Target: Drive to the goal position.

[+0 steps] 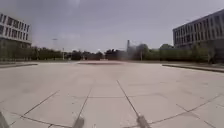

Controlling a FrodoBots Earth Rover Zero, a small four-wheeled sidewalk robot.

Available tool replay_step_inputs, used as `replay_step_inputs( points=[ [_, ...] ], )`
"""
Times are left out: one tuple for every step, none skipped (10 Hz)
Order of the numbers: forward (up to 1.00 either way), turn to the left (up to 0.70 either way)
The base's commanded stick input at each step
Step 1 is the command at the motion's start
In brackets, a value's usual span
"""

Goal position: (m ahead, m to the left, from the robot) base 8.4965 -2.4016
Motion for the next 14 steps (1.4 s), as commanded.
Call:
replay_step_inputs(
  points=[
    [0.70,0.00],
    [0.70,0.00],
    [0.70,0.00],
    [0.70,0.00],
    [0.70,0.00],
    [0.70,0.00],
    [0.70,0.00],
    [0.70,0.00],
    [0.70,0.00],
    [0.70,0.00],
    [0.70,-0.05],
    [0.70,-0.20],
    [0.70,-0.27],
    [0.70,-0.27]
  ],
)
